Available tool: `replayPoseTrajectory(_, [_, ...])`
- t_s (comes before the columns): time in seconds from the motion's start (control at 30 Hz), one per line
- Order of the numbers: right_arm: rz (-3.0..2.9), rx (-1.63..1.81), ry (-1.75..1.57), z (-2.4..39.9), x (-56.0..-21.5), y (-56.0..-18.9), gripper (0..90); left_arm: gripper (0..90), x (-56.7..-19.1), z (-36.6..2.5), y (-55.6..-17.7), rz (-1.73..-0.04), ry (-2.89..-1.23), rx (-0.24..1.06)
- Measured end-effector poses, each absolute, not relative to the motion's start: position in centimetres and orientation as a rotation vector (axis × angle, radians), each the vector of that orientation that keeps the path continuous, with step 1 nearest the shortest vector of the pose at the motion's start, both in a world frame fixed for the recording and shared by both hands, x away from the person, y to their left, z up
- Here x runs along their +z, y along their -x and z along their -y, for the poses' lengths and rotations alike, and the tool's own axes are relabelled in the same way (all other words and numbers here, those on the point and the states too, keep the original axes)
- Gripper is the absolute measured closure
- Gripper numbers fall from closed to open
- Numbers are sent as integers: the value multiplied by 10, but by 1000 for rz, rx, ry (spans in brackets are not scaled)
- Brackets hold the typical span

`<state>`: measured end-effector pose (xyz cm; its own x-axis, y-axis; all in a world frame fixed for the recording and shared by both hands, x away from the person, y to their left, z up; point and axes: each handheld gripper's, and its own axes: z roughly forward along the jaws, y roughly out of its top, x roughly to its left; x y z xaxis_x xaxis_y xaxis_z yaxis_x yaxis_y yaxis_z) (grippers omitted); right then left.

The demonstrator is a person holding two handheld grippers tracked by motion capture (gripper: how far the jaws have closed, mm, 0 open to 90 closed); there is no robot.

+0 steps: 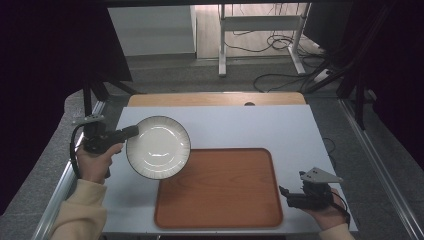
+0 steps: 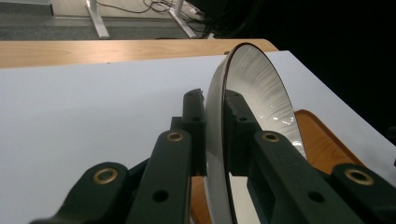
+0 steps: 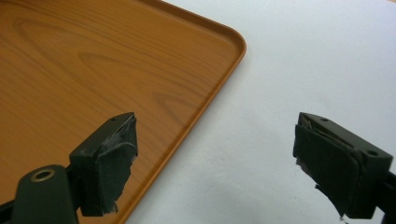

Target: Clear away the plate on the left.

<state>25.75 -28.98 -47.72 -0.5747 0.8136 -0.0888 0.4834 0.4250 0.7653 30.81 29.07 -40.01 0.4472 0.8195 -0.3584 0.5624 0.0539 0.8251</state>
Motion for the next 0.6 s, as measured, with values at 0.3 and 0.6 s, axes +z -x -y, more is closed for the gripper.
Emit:
replayPoseTrajectory(0.3, [-2235, 984, -1099, 290, -477, -257, 139, 813, -401, -279, -309, -1205, -1642, 284])
replayPoseTrajectory(0.6, [-2235, 982, -1100, 290, -477, -257, 139, 813, -402, -271, -309, -1196, -1642, 268])
